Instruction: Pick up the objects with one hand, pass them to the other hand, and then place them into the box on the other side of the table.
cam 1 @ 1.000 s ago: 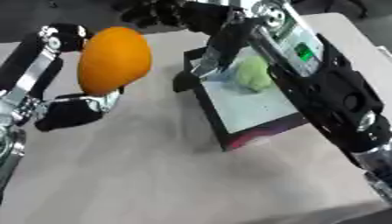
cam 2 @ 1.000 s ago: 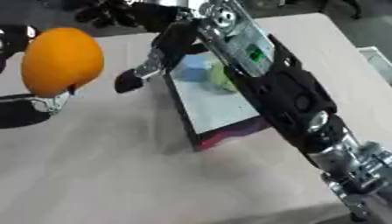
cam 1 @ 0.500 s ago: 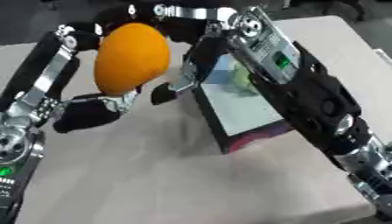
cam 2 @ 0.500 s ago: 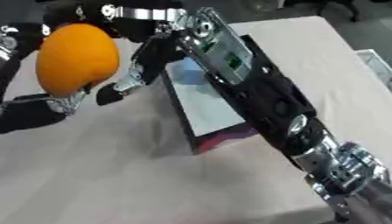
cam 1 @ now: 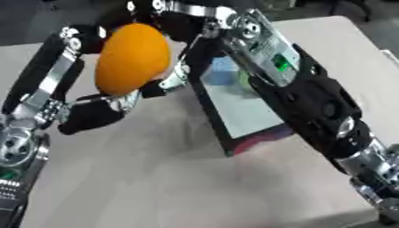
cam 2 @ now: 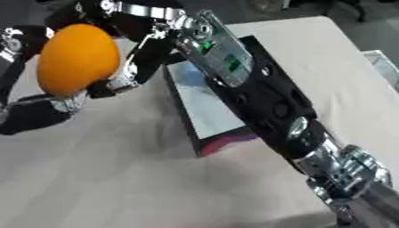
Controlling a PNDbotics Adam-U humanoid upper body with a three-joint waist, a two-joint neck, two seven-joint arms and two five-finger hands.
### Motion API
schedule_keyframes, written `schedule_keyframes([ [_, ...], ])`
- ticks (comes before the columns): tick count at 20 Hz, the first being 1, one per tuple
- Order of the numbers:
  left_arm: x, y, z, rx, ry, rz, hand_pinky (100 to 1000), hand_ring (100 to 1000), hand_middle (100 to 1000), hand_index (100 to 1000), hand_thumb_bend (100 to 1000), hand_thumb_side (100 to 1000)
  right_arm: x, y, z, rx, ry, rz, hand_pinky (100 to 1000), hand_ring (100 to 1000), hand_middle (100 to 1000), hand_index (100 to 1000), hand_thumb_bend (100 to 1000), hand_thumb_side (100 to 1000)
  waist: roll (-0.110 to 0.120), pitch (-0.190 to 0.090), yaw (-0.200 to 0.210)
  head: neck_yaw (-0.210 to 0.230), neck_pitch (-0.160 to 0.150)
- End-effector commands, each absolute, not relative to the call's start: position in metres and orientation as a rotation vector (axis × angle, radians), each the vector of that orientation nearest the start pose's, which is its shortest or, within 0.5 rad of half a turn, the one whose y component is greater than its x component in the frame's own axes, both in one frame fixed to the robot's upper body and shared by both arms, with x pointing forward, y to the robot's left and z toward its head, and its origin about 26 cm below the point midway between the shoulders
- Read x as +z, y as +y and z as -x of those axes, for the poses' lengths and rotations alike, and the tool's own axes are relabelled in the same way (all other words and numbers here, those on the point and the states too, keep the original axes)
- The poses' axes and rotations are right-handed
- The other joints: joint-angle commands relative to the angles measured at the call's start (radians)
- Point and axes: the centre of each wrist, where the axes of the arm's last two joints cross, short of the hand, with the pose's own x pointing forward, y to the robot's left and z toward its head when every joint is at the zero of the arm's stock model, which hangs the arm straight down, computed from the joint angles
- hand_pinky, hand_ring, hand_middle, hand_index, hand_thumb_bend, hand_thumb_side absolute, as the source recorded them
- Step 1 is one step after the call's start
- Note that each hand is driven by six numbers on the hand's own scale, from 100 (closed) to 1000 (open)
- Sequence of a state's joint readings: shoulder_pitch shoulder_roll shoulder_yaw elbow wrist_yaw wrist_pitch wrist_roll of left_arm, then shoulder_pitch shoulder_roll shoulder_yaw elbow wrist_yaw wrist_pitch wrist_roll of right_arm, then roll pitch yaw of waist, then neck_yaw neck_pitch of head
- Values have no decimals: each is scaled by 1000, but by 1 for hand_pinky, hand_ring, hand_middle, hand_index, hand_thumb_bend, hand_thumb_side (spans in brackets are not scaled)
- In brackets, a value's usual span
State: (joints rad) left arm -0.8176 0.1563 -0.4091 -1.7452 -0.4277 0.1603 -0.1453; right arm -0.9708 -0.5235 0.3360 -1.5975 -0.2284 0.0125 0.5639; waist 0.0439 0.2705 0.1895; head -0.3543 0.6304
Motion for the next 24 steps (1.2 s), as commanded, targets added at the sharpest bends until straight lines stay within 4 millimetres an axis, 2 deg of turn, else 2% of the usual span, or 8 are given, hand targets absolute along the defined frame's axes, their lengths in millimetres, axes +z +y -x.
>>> schedule_keyframes([
  [1,268,75,-329,-1096,-2317,-193,851,582,541,427,100,100,331,-177,-378,1408,-2069,-263,956,935,783,730,372,100,-11,-4,-2,3,-8],
  [4,266,76,-330,-1090,-2308,-209,850,583,542,432,100,100,330,-177,-377,1399,-2058,-277,940,902,747,690,333,100,-10,-4,-3,4,-9],
  [11,264,76,-331,-1075,-2292,-238,850,584,546,461,100,100,333,-176,-372,1368,-2061,-316,907,848,655,587,400,111,-10,-3,-6,5,-9],
  [13,264,76,-331,-1074,-2289,-243,853,588,549,484,167,100,332,-177,-371,1368,-2055,-325,899,827,619,549,413,165,-10,-3,-6,5,-8],
  [15,263,77,-331,-1076,-2282,-247,857,593,556,536,246,100,332,-177,-372,1370,-2044,-332,896,815,600,528,414,172,-10,-4,-6,4,-8],
  [22,262,77,-332,-1079,-2277,-248,857,593,556,536,246,100,333,-178,-371,1373,-2034,-339,896,815,600,528,414,172,-10,-4,-6,4,-8],
  [23,261,79,-333,-1079,-2270,-254,908,701,683,829,732,336,332,-179,-372,1371,-2030,-339,891,796,570,493,424,258,-10,-4,-6,3,-8],
  [24,258,82,-337,-1077,-2241,-276,912,709,692,838,774,352,331,-180,-373,1366,-2017,-345,891,796,570,494,424,258,-9,-4,-7,1,-6],
])
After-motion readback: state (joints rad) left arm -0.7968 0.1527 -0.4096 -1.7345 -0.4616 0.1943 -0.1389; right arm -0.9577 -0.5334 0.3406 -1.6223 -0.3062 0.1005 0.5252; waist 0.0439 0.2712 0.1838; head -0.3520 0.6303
